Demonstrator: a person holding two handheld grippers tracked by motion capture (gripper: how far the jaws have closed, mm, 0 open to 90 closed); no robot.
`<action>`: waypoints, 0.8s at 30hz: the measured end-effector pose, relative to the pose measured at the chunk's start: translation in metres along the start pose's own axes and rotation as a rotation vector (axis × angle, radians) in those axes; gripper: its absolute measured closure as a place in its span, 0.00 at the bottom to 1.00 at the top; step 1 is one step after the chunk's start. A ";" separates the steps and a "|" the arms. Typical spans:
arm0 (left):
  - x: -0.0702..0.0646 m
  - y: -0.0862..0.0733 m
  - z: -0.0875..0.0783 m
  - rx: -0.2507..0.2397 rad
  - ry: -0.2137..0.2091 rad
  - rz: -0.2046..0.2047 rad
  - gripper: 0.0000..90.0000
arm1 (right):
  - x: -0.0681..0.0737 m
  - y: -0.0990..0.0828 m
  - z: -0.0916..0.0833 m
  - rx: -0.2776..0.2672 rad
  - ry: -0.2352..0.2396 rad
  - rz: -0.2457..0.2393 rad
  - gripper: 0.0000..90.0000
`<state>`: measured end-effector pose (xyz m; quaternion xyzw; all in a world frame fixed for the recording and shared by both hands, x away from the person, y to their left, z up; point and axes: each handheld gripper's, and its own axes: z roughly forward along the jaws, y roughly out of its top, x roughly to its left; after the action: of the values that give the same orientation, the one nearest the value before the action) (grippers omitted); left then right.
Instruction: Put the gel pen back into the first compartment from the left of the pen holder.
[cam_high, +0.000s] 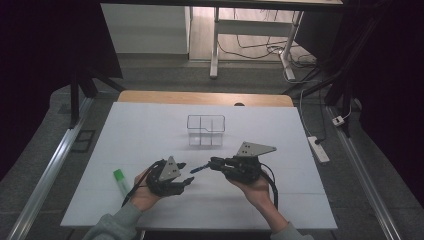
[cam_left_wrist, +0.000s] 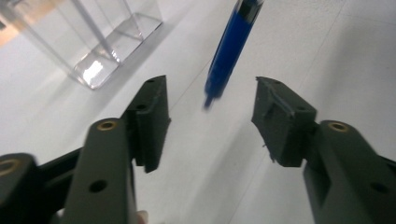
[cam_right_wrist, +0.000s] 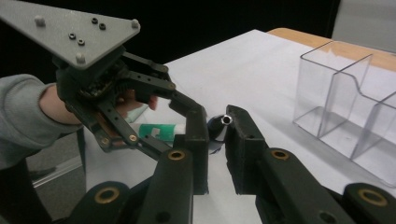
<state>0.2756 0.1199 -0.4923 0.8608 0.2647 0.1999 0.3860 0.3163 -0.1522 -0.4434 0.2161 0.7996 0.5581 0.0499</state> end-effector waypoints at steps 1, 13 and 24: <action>0.001 -0.002 -0.002 0.003 0.001 -0.008 0.48 | 0.000 0.000 -0.001 0.001 -0.004 -0.003 0.88; 0.020 -0.018 -0.023 0.014 0.001 -0.097 0.41 | -0.004 0.002 -0.009 -0.019 -0.083 -0.016 0.88; 0.033 -0.031 -0.040 0.011 0.007 -0.162 0.39 | -0.008 0.003 -0.016 -0.029 -0.127 -0.030 0.88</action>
<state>0.2703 0.1800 -0.4861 0.8378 0.3362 0.1697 0.3953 0.3190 -0.1684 -0.4362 0.2383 0.7897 0.5541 0.1120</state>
